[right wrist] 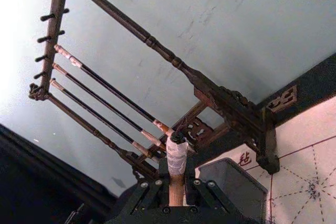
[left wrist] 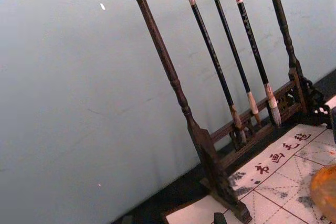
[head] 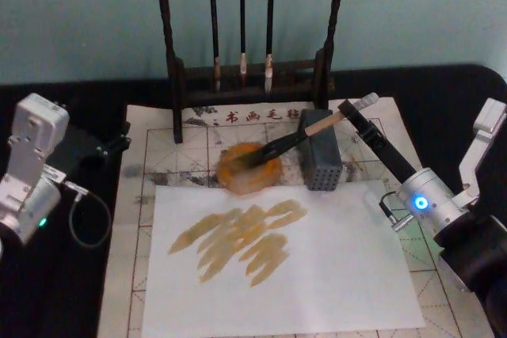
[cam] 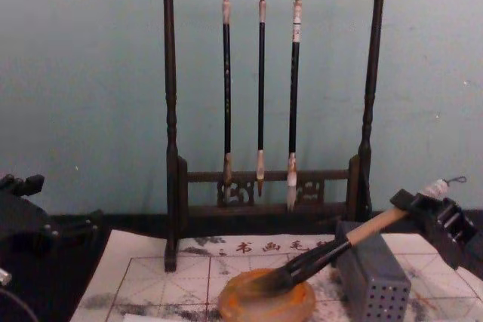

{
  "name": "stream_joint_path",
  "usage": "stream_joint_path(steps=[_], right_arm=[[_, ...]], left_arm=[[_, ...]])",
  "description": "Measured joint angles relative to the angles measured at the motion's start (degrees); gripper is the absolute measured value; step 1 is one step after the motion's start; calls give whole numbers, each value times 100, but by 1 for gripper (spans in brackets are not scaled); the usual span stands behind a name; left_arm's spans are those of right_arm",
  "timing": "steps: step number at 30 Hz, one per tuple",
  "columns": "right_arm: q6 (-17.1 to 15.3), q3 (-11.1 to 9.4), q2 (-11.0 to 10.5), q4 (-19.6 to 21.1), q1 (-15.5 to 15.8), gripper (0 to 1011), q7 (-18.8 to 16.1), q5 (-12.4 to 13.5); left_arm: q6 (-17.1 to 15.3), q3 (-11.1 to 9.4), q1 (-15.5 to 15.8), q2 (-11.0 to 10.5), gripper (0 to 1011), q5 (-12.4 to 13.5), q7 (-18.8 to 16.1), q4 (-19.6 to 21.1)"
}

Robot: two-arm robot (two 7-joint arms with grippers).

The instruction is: Pick up the brush from the inkstone, write on the paper, then place the brush back to its original position.

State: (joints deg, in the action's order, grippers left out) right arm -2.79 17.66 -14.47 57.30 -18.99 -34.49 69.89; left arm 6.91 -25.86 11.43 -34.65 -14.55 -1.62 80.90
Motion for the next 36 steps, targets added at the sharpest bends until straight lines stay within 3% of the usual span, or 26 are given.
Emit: stream_joint_path(steps=[19, 36], right_arm=[[0, 5, -4, 5, 1, 176, -6, 1], [36, 166, -346, 672, 213, 176, -398, 140]], left_arm=[[0, 0, 0, 0, 1001, 0, 0, 0], [0, 0, 0, 0, 1001, 0, 0, 0]])
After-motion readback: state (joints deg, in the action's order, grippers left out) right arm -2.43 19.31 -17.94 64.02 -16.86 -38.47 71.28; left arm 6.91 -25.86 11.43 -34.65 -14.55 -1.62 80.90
